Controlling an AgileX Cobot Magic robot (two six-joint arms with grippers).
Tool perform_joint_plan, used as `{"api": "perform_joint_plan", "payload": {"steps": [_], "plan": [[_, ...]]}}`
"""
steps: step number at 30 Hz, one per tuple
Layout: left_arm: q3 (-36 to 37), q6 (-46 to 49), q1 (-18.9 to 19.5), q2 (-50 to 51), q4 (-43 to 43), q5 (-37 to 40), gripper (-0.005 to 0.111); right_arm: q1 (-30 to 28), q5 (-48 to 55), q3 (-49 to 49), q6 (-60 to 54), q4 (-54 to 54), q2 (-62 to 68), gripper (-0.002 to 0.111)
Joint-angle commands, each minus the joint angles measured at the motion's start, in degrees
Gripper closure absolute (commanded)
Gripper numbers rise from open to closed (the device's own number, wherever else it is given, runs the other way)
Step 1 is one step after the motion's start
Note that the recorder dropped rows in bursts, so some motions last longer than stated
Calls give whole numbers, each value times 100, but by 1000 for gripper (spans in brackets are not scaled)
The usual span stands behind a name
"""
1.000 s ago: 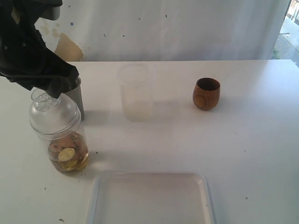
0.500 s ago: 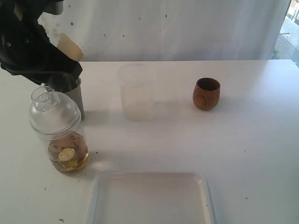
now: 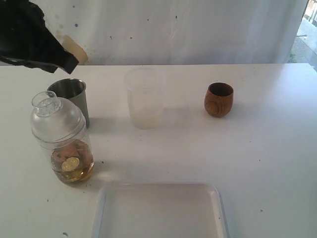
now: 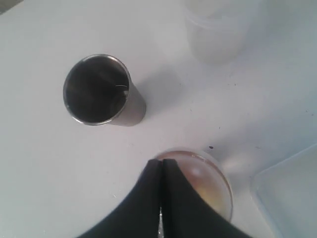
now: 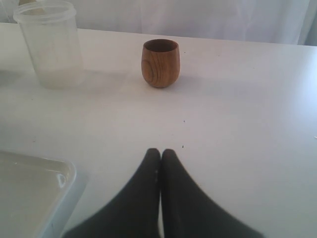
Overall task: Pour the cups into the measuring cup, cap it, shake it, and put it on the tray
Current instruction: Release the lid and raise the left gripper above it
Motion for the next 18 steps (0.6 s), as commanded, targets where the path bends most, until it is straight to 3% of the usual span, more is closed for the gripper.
{"api": "perform_joint_plan", "payload": {"steps": [1, 5, 10, 18], "plan": [[-38, 50, 0, -137, 19, 425, 107, -31, -2, 29, -1, -3, -29, 108], [-25, 99, 0, -5, 2, 769, 107, -31, -2, 29, -1, -3, -29, 108], [-25, 188, 0, 160, -432, 211, 107, -31, -2, 29, -1, -3, -29, 108], [-25, 188, 0, 596, -452, 353, 107, -31, -2, 29, -1, -3, -29, 108]]}}
